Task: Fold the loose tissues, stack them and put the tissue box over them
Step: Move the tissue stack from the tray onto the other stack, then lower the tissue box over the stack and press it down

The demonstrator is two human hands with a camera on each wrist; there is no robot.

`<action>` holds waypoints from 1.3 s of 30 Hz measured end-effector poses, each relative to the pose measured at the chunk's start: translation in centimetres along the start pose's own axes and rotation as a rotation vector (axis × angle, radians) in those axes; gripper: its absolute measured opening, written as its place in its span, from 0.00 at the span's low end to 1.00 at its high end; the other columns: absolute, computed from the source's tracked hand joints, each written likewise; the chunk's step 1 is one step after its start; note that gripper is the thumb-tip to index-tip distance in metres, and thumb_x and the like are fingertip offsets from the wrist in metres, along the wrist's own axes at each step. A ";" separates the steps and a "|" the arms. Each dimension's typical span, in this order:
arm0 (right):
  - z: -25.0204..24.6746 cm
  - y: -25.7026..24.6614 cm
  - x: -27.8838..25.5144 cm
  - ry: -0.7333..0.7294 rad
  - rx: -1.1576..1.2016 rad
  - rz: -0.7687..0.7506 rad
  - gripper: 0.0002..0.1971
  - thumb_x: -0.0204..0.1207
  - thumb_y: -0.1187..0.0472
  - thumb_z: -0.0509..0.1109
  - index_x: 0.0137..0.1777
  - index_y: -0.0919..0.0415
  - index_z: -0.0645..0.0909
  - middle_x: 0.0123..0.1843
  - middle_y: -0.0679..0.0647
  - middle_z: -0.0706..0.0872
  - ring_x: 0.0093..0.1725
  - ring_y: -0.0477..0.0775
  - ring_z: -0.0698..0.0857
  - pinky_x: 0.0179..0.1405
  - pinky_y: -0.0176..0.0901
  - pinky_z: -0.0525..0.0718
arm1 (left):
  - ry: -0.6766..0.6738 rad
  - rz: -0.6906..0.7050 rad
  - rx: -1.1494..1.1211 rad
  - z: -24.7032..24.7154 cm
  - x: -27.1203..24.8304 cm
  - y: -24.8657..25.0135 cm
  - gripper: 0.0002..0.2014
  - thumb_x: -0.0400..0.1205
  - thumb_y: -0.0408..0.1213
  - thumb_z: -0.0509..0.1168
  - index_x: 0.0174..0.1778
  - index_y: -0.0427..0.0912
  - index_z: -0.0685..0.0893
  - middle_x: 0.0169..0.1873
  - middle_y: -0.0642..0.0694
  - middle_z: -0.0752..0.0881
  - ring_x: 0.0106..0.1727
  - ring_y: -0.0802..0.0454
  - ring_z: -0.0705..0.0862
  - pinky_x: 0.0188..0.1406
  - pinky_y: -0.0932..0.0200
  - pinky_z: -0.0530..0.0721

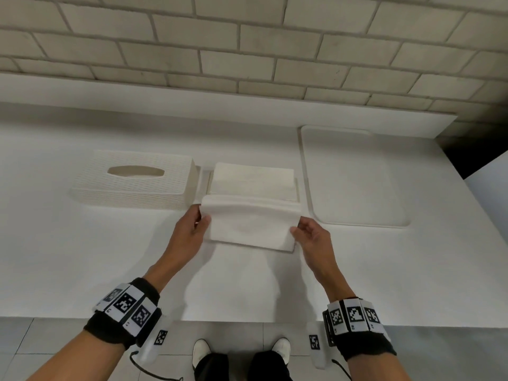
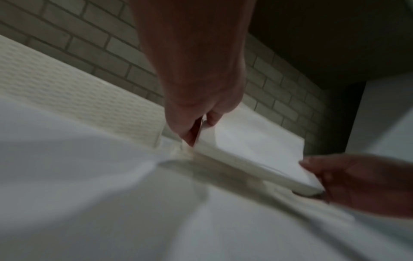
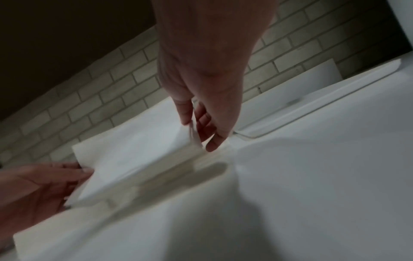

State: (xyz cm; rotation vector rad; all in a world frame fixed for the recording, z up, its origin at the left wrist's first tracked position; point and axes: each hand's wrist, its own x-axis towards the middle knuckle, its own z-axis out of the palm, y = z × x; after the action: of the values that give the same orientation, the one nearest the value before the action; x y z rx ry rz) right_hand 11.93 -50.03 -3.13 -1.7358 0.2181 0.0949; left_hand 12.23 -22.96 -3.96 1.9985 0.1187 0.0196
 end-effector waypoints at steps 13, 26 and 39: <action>0.6 -9.3 9.7 0.302 -0.031 0.077 0.16 0.74 0.69 0.74 0.62 0.65 0.86 0.61 0.60 0.89 0.57 0.55 0.88 0.66 0.48 0.84 | 0.225 -0.415 -0.257 -1.4 11.7 8.7 0.16 0.72 0.25 0.74 0.56 0.34 0.86 0.49 0.42 0.86 0.48 0.46 0.84 0.47 0.59 0.81; 2.3 -6.5 10.9 0.302 -0.186 0.210 0.12 0.77 0.71 0.69 0.59 0.74 0.85 0.63 0.66 0.87 0.63 0.64 0.85 0.59 0.42 0.82 | 0.193 -0.481 -0.084 0.9 13.4 4.5 0.09 0.72 0.24 0.72 0.33 0.43 0.83 0.42 0.41 0.86 0.45 0.43 0.86 0.57 0.49 0.86; 2.7 -5.9 11.0 0.234 -0.326 0.207 0.13 0.80 0.70 0.64 0.58 0.81 0.81 0.60 0.75 0.85 0.62 0.74 0.83 0.60 0.56 0.83 | 0.210 -0.535 0.020 2.1 12.5 4.3 0.09 0.74 0.29 0.69 0.48 0.29 0.88 0.42 0.37 0.88 0.44 0.36 0.89 0.45 0.40 0.90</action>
State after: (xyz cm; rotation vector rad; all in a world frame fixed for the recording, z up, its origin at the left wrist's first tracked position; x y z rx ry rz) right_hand 23.97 -47.49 0.02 -2.0454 0.5815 0.0807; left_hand 25.18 -25.51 -1.44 1.9235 0.7854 -0.1148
